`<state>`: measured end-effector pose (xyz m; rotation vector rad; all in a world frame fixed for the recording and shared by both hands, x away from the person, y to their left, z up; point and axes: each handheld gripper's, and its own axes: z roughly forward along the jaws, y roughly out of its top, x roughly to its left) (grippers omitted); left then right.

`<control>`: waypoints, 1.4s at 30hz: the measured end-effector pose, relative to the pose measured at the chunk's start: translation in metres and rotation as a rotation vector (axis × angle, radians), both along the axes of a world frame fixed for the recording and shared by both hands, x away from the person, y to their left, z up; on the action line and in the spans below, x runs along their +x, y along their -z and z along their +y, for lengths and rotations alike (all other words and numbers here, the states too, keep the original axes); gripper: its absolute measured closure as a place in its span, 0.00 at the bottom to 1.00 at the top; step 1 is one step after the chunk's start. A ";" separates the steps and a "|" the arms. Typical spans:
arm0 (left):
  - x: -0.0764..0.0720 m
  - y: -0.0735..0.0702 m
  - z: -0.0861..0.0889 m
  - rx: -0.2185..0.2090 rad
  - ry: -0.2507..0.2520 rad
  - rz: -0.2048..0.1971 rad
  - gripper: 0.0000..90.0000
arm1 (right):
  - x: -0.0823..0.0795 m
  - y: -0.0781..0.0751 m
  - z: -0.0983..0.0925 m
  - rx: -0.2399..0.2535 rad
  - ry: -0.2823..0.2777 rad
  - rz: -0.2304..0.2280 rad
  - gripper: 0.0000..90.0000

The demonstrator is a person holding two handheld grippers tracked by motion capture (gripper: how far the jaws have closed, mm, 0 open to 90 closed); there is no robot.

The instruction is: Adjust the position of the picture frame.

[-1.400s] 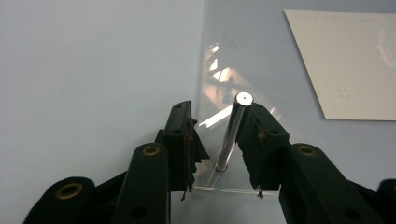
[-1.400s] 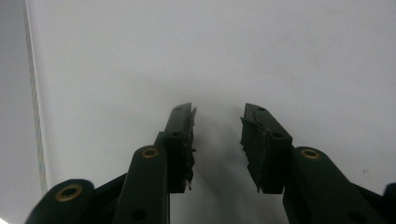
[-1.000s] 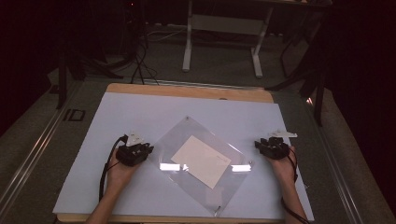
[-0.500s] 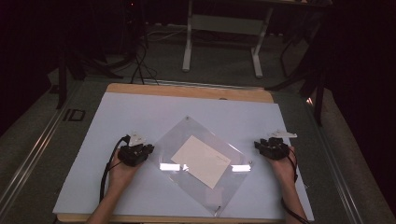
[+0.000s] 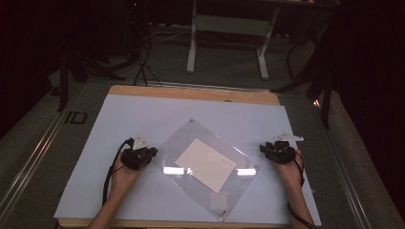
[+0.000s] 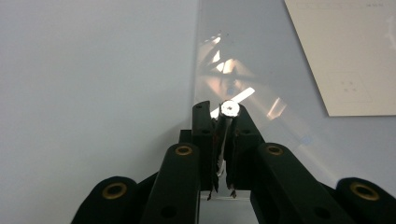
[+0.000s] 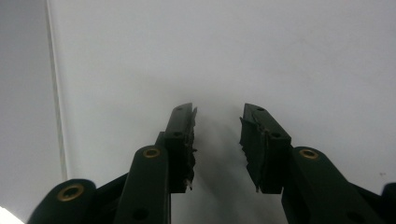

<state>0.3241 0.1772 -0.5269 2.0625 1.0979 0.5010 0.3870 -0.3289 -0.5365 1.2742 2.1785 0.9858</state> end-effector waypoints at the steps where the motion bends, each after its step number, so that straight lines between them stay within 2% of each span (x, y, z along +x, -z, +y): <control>1: 0.000 -0.001 0.000 0.006 0.000 -0.002 0.93 | 0.000 0.000 0.000 0.004 -0.002 0.003 0.72; 4: 0.000 -0.002 0.000 0.010 0.004 -0.001 0.94 | -0.002 -0.002 0.001 0.034 -0.029 0.008 0.73; 8: 0.003 -0.004 0.000 0.020 0.014 0.002 0.94 | -0.005 -0.007 0.003 0.038 -0.065 -0.011 0.78; 13: 0.018 -0.011 -0.003 0.022 0.001 -0.016 0.94 | -0.007 -0.011 0.006 0.038 -0.088 -0.027 0.84; 19: 0.049 -0.022 -0.010 0.032 -0.015 -0.041 0.94 | -0.005 -0.009 0.012 0.037 -0.121 -0.023 0.85; 24: 0.086 -0.028 -0.022 0.044 -0.034 -0.054 0.94 | -0.004 -0.007 0.017 0.029 -0.137 -0.019 0.84; 25: 0.086 -0.028 -0.022 0.044 -0.034 -0.054 0.94 | -0.004 -0.007 0.017 0.029 -0.137 -0.019 0.84; 26: 0.102 -0.029 -0.028 0.048 -0.044 -0.055 0.94 | -0.004 -0.007 0.018 0.029 -0.140 -0.019 0.84; 27: 0.106 -0.029 -0.029 0.048 -0.047 -0.054 0.94 | -0.003 -0.006 0.018 0.027 -0.140 -0.018 0.85; 31: 0.137 -0.025 -0.042 0.050 -0.073 -0.034 0.94 | -0.003 -0.005 0.017 0.022 -0.140 -0.016 0.84; 36: 0.170 -0.024 -0.061 0.057 -0.105 -0.007 0.94 | -0.003 -0.005 0.013 0.034 -0.129 -0.018 0.84; 37: 0.170 -0.024 -0.061 0.057 -0.105 -0.007 0.94 | -0.003 -0.005 0.013 0.034 -0.129 -0.018 0.84; 38: 0.180 -0.022 -0.067 0.052 -0.124 0.008 0.94 | -0.003 -0.005 0.011 0.036 -0.124 -0.018 0.84; 42: 0.191 -0.011 -0.073 0.055 -0.145 0.048 0.94 | -0.003 -0.004 0.010 0.034 -0.125 -0.018 0.84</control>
